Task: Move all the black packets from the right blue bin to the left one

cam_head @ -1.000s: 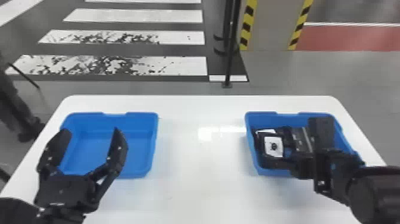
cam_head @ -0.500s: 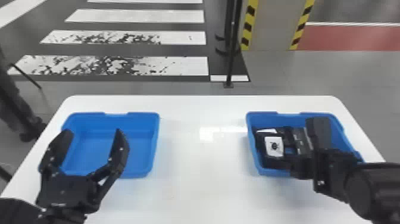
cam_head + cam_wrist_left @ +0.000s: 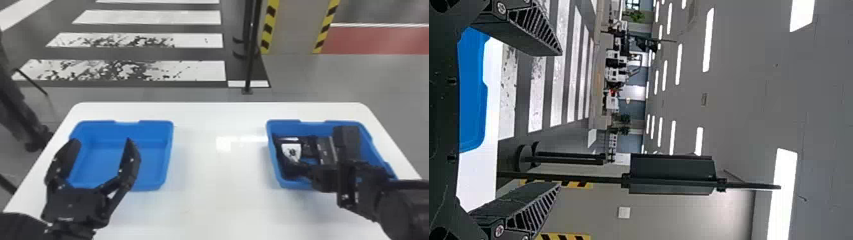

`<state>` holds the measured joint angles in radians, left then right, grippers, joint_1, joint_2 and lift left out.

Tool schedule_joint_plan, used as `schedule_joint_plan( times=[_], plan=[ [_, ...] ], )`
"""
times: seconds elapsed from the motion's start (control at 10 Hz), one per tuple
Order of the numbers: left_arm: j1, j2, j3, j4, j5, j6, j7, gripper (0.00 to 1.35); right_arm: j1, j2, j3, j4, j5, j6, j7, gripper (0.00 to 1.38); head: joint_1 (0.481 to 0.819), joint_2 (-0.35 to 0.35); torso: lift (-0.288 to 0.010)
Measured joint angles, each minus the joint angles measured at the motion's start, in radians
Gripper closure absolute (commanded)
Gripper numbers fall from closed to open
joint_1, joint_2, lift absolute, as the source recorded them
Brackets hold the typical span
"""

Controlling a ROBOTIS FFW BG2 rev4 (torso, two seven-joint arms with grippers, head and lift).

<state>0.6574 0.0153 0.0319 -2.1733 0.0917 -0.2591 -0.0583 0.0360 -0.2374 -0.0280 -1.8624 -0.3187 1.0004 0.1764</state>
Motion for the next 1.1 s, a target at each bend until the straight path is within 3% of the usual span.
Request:
schedule_joint_plan(
  times=[0.3,0.6,0.9,1.1],
  plan=[
    [-0.002,-0.001,0.0,0.005,0.009,-0.014,0.0,0.1,0.071,0.002,-0.051,-0.119,-0.003,-0.136,-0.004,1.13,0.695,-0.011,-0.14],
    [-0.012,0.0,-0.016,0.005,0.032,-0.029,-0.001,0.1,0.044,-0.007,-0.075,-0.068,-0.109,-0.341,0.195,1.13,0.695,0.019,-0.14],
    [-0.07,0.011,-0.046,0.005,0.18,0.147,-0.095,0.1,0.012,-0.036,0.082,-0.043,-0.277,-0.423,0.258,1.13,0.695,0.099,-0.14],
    [-0.095,0.015,-0.07,0.006,0.213,0.157,-0.097,0.11,-0.015,-0.053,0.213,-0.031,-0.374,-0.425,0.279,1.13,0.695,0.167,-0.14]
  ],
)
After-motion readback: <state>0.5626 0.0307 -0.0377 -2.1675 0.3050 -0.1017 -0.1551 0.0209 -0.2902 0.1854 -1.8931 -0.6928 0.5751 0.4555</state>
